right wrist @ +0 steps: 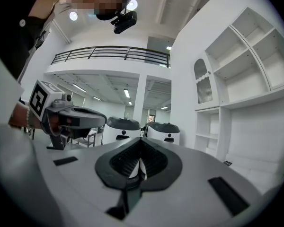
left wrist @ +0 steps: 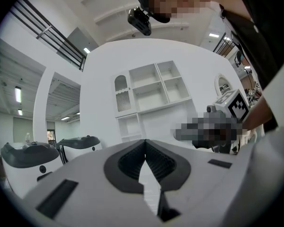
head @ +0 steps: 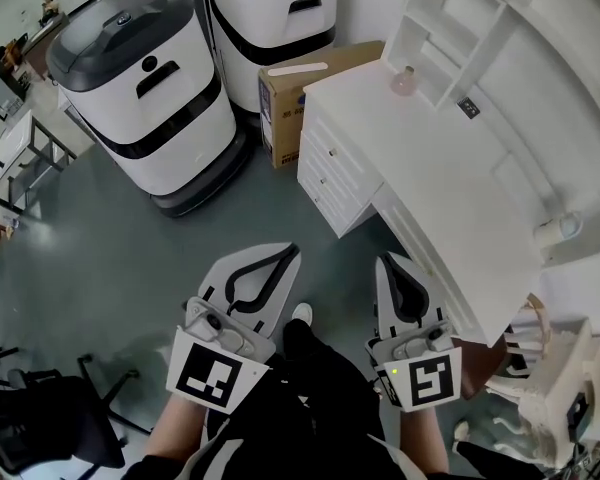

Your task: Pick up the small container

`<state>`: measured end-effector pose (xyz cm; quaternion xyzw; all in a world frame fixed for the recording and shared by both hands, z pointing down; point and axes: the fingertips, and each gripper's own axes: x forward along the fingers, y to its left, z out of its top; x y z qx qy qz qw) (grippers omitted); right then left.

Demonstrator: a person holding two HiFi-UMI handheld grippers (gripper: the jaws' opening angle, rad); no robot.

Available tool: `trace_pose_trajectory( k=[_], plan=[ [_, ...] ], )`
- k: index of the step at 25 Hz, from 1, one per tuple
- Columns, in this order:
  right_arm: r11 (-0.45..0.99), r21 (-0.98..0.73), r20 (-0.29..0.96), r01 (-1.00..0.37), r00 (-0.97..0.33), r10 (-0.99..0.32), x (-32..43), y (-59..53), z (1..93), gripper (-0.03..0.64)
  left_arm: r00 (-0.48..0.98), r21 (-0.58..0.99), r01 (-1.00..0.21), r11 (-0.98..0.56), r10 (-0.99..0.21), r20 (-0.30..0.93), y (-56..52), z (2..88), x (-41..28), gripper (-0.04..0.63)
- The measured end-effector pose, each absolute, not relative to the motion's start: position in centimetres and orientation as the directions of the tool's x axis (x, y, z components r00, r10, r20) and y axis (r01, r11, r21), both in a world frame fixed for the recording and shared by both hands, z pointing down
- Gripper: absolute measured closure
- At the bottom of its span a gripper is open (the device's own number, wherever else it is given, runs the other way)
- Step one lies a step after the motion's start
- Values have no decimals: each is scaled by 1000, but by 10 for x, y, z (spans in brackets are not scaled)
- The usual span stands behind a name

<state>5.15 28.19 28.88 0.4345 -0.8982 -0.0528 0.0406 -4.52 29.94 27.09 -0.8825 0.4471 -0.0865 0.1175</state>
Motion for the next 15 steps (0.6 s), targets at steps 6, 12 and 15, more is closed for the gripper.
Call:
trace_pose_trajectory(
  k=[6,12,15],
  plan=[
    [642,125,23,-756,-645,-764,50,238,287,615,558,-289,-785,-547,-828,52,260,269,-46,594],
    [651,130,21,-748,-654,-756,53,205,288,615,543,-290,-796,-531,-838,43,229,269,-43,594],
    [654,129,17,-745,-658,-753,56,194,289,615,541,-293,-797,-528,-840,43,218,269,-39,594]
  ],
)
